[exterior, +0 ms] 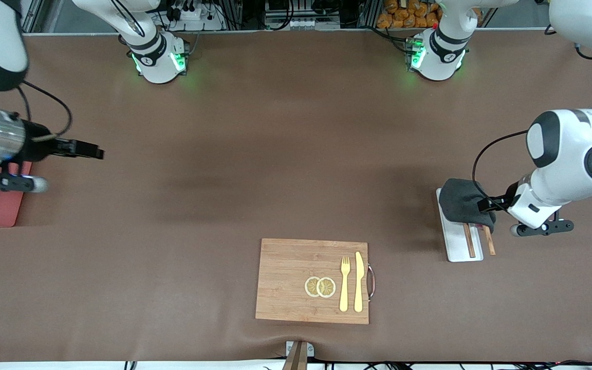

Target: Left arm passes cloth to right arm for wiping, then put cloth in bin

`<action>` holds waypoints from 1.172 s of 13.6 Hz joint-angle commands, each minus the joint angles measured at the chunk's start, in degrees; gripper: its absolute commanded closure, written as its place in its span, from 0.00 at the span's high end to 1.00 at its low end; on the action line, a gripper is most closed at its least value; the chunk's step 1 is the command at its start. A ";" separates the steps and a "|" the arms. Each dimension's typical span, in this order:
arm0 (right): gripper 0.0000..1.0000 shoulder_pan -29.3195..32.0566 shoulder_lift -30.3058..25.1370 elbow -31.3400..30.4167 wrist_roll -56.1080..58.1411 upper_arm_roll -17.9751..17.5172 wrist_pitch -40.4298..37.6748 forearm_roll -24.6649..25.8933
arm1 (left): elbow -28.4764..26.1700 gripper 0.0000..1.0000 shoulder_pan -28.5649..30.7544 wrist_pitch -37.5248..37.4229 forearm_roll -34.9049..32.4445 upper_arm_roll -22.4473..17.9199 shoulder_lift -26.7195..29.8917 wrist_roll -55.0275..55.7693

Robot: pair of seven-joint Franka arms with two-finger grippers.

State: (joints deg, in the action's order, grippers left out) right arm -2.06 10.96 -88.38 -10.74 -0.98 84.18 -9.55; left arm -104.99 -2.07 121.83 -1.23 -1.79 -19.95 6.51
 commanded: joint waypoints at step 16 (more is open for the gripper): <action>1.00 -16.04 3.62 2.69 -41.10 0.10 5.38 -8.37 | 1.19 0.00 -0.65 2.80 -0.71 0.47 -0.36 -0.36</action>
State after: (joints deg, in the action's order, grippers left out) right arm -17.22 13.55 -86.57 -48.04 -1.31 89.19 -15.72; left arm -103.92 -2.56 125.03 -1.23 -1.50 -22.79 6.38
